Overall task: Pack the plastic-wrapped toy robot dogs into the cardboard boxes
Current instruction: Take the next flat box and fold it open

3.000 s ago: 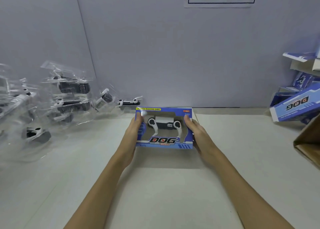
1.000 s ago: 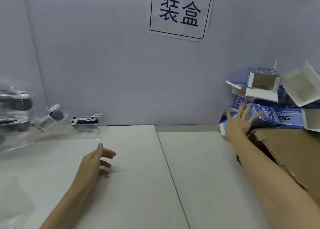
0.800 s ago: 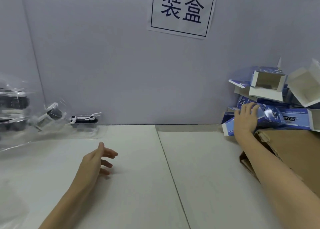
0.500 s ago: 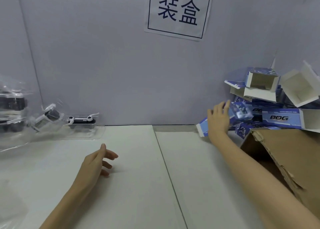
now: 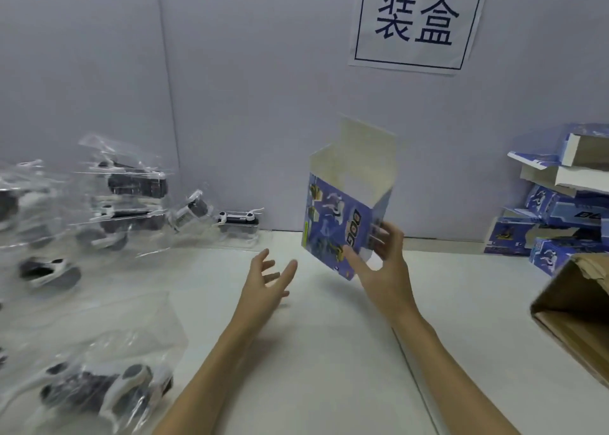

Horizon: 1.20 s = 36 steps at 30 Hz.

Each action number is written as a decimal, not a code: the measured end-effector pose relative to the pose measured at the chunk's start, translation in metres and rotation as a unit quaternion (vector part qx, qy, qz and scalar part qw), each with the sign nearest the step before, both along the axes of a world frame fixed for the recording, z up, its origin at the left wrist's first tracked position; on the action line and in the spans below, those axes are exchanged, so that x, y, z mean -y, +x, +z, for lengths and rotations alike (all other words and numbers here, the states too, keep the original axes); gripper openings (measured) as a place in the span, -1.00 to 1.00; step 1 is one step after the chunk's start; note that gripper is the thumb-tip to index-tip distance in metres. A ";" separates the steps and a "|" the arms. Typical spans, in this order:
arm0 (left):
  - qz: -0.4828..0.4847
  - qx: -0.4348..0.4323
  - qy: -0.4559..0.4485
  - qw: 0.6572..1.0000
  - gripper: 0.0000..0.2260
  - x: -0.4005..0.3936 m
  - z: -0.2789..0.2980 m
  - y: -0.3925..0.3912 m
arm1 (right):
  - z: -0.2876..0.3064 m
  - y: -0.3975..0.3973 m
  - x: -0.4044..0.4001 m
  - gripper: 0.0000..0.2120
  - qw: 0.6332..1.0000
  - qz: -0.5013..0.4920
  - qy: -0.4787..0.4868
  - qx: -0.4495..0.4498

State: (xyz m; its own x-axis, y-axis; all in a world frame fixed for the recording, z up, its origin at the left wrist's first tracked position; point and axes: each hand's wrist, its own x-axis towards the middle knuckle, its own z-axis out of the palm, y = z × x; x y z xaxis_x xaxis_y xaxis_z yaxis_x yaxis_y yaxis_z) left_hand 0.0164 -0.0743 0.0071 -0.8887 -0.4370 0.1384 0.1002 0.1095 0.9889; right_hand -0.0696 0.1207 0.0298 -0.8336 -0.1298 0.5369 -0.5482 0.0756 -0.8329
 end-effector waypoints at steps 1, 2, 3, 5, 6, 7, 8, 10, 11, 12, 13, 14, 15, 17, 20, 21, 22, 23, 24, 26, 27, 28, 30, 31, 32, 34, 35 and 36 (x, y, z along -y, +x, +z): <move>0.000 -0.011 0.000 1.000 -0.26 0.003 0.002 0.001 | -0.002 0.005 0.000 -0.42 0.997 0.049 -0.047 0.043; -0.006 -0.024 0.001 1.000 -0.24 0.005 0.005 0.002 | -0.003 0.007 -0.002 -0.46 0.990 0.092 -0.068 0.082; -0.019 -0.040 0.007 0.999 -0.24 0.007 0.008 0.003 | -0.002 0.010 -0.004 -0.49 0.982 0.136 -0.064 0.112; -0.057 -0.085 0.036 0.994 -0.30 0.007 0.013 0.004 | -0.002 0.015 -0.011 -0.39 0.967 0.208 -0.019 0.145; -0.074 -0.112 0.049 0.990 -0.30 0.007 0.015 0.006 | -0.002 0.017 -0.013 -0.28 0.961 0.231 0.008 0.152; -0.089 -0.136 0.045 0.986 -0.28 0.007 0.016 0.007 | -0.001 0.019 -0.013 -0.18 0.957 0.246 0.031 0.150; -0.101 -0.149 0.020 0.983 -0.24 0.006 0.016 0.008 | 0.000 0.023 -0.011 -0.13 0.958 0.250 0.042 0.136; -0.131 -0.151 -0.041 0.979 -0.18 0.003 0.015 0.009 | 0.002 0.029 -0.004 -0.13 0.971 0.225 0.030 0.077; -0.144 -0.146 -0.056 0.977 -0.16 0.000 0.016 0.010 | 0.002 0.031 -0.001 -0.15 0.978 0.203 0.016 0.046; -0.150 -0.145 -0.060 0.976 -0.14 -0.004 0.017 0.011 | 0.003 0.032 0.003 -0.16 0.983 0.180 0.005 0.023; -0.145 -0.153 -0.061 0.976 -0.14 -0.007 0.019 0.012 | 0.002 0.033 0.005 -0.16 0.987 0.162 0.000 0.007; -0.131 -0.169 -0.064 0.975 -0.13 -0.010 0.021 0.013 | 0.000 0.034 0.006 -0.15 0.987 0.160 -0.001 -0.006; -0.110 -0.188 -0.069 0.974 -0.14 -0.012 0.021 0.013 | -0.002 0.034 0.006 -0.13 0.985 0.172 0.002 -0.014; -0.084 -0.208 -0.082 0.971 -0.18 -0.011 0.019 0.012 | -0.004 0.035 0.005 -0.10 0.979 0.204 0.017 -0.018; -0.094 -0.190 -0.073 0.975 -0.29 -0.005 0.017 0.015 | -0.004 0.035 0.003 -0.18 0.981 0.187 0.048 -0.015; -0.098 -0.187 -0.073 0.975 -0.36 -0.003 0.017 0.015 | -0.004 0.034 0.001 -0.27 0.983 0.174 0.054 -0.015; -0.105 -0.191 -0.075 0.973 -0.44 -0.003 0.016 0.016 | -0.003 0.035 0.000 -0.36 0.984 0.168 0.052 -0.015; -0.116 -0.197 -0.077 0.971 -0.51 -0.005 0.016 0.017 | -0.002 0.036 0.001 -0.45 0.985 0.170 0.039 -0.010; -0.125 -0.202 -0.075 0.969 -0.56 -0.007 0.017 0.018 | -0.001 0.039 0.001 -0.55 0.984 0.176 0.015 0.001; -0.114 -0.218 -0.072 0.967 -0.63 -0.012 0.021 0.019 | 0.004 0.045 0.004 -0.73 0.987 0.160 -0.032 0.003; -0.082 -0.226 -0.079 0.967 -0.66 -0.013 0.024 0.020 | 0.007 0.046 0.005 -0.76 0.988 0.144 -0.046 -0.008; -0.053 -0.234 -0.082 0.967 -0.69 -0.013 0.027 0.020 | 0.008 0.048 0.007 -0.76 0.989 0.135 -0.060 -0.016; -0.034 -0.245 -0.063 0.967 -0.71 -0.011 0.031 0.019 | 0.013 0.049 0.008 -0.64 0.988 0.130 -0.086 -0.018; -0.038 -0.251 -0.048 0.966 -0.68 -0.010 0.033 0.019 | 0.015 0.049 0.007 -0.53 0.987 0.129 -0.097 -0.018; -0.047 -0.256 -0.027 0.965 -0.61 -0.011 0.035 0.019 | 0.017 0.049 0.006 -0.42 0.986 0.133 -0.103 -0.021; -0.063 -0.263 0.005 0.963 -0.41 -0.009 0.038 0.020 | 0.019 0.048 0.004 -0.31 0.986 0.139 -0.084 -0.024; -0.068 -0.256 0.003 0.964 -0.35 -0.007 0.039 0.020 | 0.020 0.047 0.004 -0.29 0.988 0.137 -0.066 -0.024; -0.078 -0.241 0.002 0.967 -0.35 -0.006 0.039 0.020 | 0.020 0.047 0.004 -0.28 0.990 0.131 -0.050 -0.024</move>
